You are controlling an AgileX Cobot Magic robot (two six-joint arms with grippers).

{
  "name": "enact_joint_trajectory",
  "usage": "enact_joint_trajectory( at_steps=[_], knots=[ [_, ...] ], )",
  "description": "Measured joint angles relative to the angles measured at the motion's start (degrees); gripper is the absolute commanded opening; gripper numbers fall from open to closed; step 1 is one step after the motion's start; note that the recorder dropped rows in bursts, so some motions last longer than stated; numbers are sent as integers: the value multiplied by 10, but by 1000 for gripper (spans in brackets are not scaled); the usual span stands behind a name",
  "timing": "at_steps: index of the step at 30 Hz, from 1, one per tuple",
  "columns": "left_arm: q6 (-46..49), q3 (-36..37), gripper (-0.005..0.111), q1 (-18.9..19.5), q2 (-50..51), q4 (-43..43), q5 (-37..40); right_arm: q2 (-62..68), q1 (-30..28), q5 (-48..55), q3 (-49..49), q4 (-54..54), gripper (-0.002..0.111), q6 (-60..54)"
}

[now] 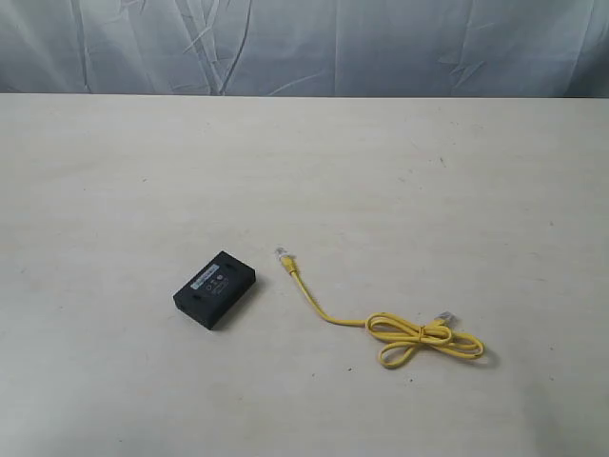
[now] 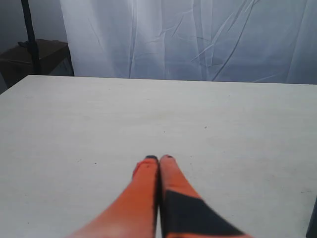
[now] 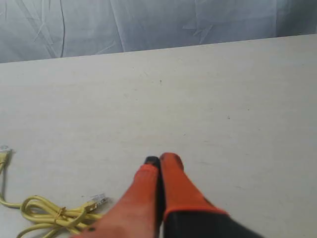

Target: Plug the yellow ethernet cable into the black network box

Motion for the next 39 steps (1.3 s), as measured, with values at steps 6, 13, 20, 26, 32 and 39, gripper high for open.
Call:
enact_joint_trajectory(
  at_steps=[6,13,20,26,32,39],
  knots=[
    [0,0,0,0,0,0,0,0,0,-40,0,-2,0,0],
    [0,0,0,0,0,0,0,0,0,-225,0,-2,0,0],
    [0,0,0,0,0,0,0,0,0,-314,0,-2,0,-1],
    [0,0,0,0,0,0,0,0,0,-314,0,3,-1,-38],
    [0,0,0,0,0,0,0,54,0,-183,-93,9,-1,-66],
    [0,0,0,0,0,0,0,247,0,35,-286,9,-1,-71]
  ],
)
